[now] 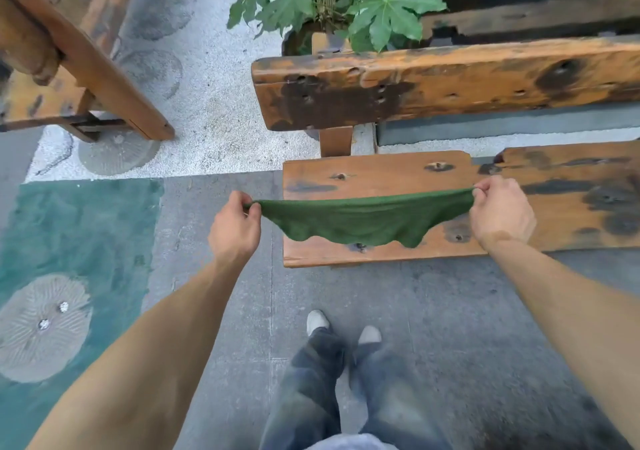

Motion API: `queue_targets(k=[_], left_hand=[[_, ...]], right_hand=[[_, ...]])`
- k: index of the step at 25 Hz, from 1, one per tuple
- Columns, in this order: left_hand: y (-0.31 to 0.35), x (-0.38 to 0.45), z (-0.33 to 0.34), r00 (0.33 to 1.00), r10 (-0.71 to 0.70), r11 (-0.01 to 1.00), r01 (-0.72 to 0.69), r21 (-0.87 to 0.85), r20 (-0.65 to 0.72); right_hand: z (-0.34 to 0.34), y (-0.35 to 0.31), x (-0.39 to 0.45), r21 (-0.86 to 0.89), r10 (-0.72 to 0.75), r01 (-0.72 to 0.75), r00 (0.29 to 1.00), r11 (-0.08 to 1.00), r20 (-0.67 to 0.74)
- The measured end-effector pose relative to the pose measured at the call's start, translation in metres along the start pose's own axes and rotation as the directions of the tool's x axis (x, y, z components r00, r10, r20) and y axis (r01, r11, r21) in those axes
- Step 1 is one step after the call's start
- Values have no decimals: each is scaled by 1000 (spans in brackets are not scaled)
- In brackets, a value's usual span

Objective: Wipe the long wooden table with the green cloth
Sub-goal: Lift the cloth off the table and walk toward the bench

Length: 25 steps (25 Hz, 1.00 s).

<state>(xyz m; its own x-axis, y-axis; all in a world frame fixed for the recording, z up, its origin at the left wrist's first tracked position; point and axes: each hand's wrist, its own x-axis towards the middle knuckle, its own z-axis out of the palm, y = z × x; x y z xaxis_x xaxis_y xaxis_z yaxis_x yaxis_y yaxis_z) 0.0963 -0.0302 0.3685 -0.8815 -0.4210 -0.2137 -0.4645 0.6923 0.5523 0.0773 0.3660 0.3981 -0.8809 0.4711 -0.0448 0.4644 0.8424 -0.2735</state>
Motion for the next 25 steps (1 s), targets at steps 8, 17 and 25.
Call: queue_targets(k=[8,17,25], left_hand=[[-30,45,101,989,-109,992,102,75,99],[-25,166,191,988,-137,989,132,68,72],[-39,256,286,987,-139,987,132,91,83]], right_hand=[[106,27,55,-65,25,-15,988,998,151],[219,0,164,-97,-20,36,987,995,159],[315,-20,224,-86,-63,78,985,993,162]])
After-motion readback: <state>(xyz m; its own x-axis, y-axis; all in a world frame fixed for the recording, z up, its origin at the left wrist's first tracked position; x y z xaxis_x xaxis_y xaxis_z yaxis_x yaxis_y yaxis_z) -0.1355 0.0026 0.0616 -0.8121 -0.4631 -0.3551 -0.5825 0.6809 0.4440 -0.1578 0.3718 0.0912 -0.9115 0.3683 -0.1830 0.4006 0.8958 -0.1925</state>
